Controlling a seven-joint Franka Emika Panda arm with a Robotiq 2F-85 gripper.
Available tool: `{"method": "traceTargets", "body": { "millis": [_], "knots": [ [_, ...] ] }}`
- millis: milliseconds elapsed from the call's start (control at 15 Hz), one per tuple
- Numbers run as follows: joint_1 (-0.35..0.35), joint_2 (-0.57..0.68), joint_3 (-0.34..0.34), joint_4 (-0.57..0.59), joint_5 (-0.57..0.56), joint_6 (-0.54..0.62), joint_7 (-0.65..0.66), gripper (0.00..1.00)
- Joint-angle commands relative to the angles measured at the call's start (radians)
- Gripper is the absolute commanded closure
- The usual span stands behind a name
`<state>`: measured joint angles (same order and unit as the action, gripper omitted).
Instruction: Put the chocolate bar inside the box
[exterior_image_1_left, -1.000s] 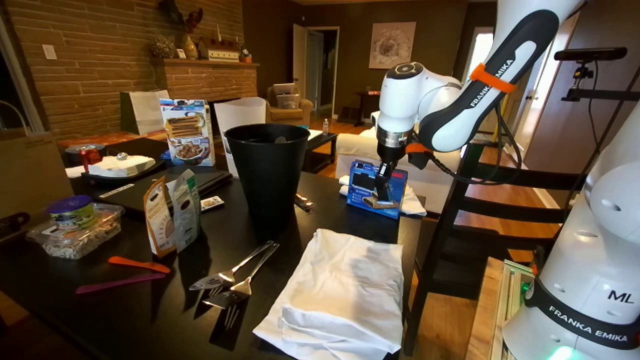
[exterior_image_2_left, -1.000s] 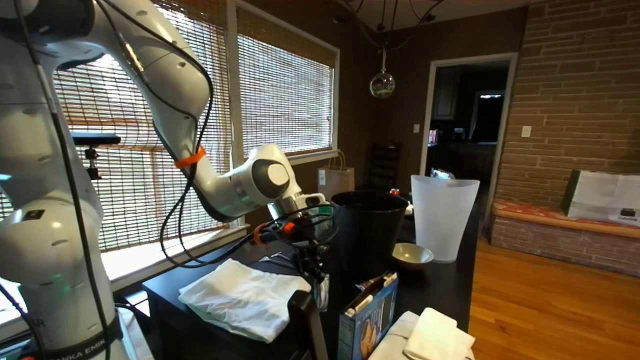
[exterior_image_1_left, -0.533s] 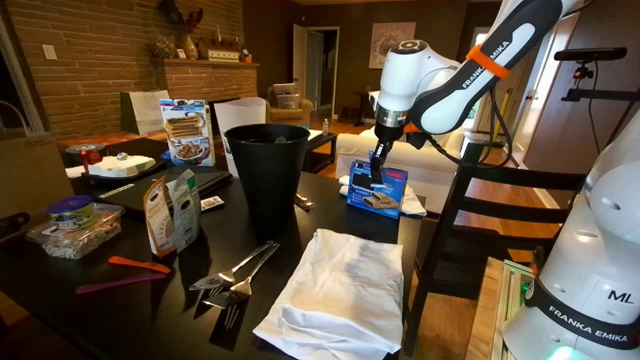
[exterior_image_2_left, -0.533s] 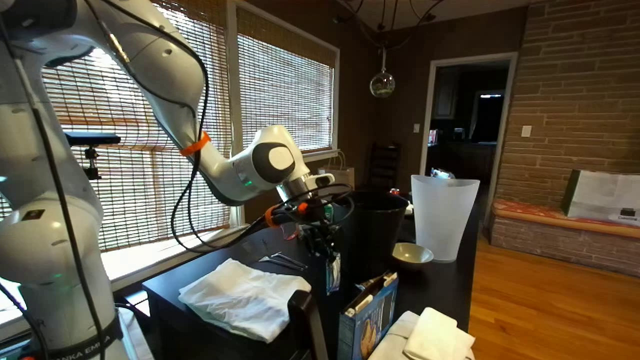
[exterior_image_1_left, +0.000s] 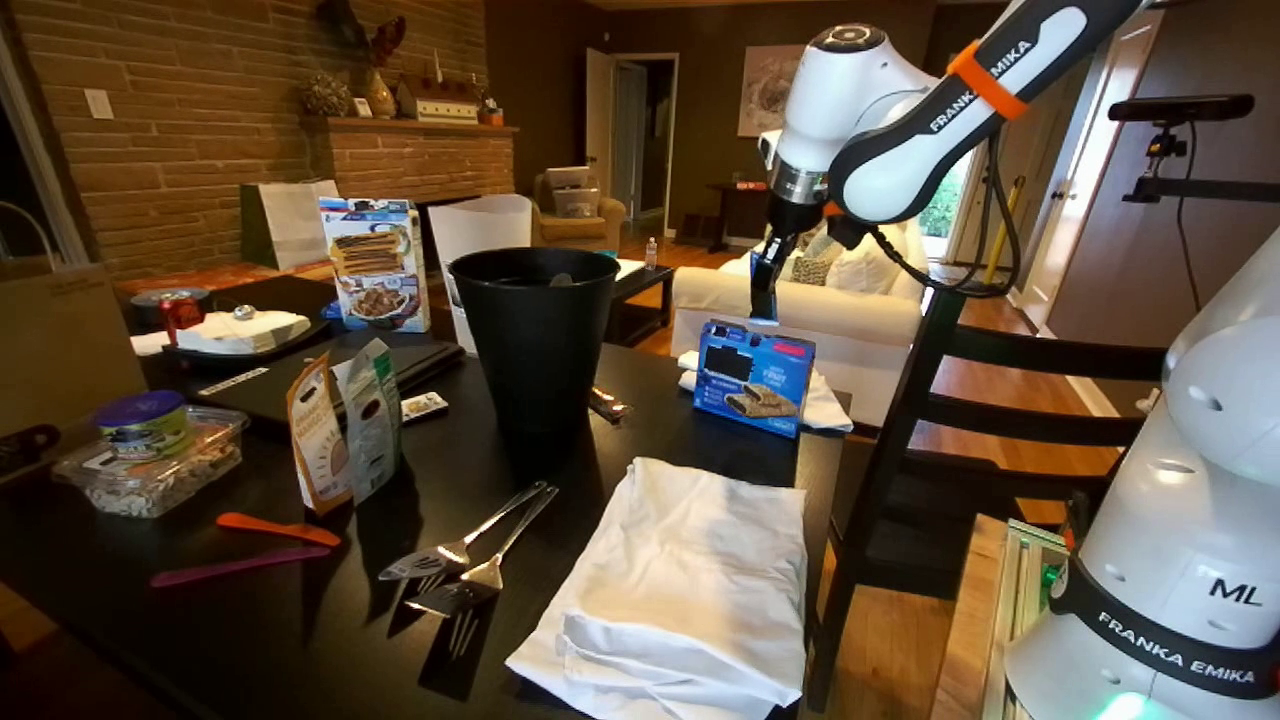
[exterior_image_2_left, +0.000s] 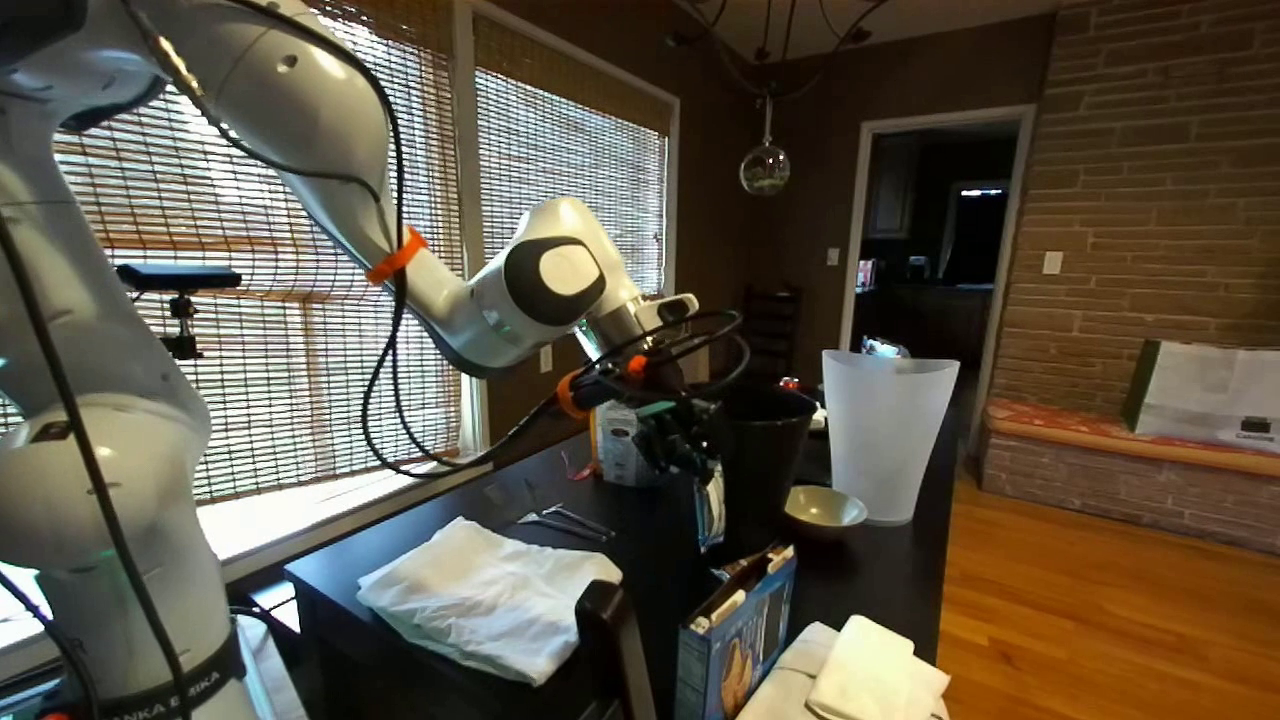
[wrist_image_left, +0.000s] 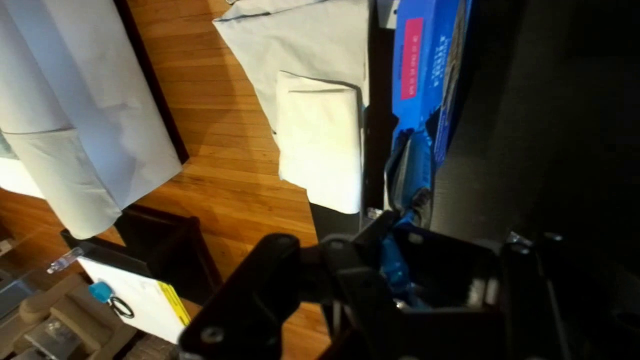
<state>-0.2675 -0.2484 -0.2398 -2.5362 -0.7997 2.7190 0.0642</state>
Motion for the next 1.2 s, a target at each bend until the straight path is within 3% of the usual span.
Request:
{"method": "traceTargets", "body": {
  "millis": [0,1133],
  "knots": [
    [-0.027,0.000,-0.006,0.025,0.029,-0.011,-0.036,1.00],
    [-0.055,0.065,-0.042,0.031,0.049,0.019,-0.048,1.00]
  ]
}}
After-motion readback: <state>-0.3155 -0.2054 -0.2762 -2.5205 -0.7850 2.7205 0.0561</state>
